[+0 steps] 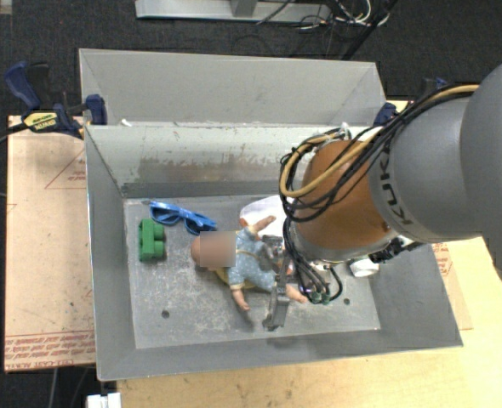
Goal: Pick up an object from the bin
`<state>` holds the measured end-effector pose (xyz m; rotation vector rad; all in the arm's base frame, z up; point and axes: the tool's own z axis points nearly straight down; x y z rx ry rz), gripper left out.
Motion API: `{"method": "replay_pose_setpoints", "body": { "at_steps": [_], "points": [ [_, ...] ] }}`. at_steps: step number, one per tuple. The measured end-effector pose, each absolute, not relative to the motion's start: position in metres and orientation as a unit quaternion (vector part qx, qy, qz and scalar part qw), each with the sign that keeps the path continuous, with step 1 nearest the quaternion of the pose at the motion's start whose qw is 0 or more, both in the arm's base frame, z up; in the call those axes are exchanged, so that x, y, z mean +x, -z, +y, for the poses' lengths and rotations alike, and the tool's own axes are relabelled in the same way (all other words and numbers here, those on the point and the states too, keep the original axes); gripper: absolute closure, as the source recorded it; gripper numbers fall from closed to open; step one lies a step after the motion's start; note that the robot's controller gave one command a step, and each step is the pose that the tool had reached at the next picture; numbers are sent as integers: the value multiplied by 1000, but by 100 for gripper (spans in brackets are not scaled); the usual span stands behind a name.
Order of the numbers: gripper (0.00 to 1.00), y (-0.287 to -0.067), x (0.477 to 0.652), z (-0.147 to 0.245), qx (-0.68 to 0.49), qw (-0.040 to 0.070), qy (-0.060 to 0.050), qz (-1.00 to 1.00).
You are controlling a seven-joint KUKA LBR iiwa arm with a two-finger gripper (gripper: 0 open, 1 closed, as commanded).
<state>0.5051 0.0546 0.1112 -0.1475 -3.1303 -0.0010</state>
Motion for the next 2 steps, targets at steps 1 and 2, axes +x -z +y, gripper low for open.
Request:
{"method": "replay_pose_setpoints", "body": {
  "at_steps": [1, 2],
  "points": [
    [0, -72, 507, 59, -119, -6, 1, -993],
    [100, -77, 504, 50, -97, -15, 2, -995]
  ]
}}
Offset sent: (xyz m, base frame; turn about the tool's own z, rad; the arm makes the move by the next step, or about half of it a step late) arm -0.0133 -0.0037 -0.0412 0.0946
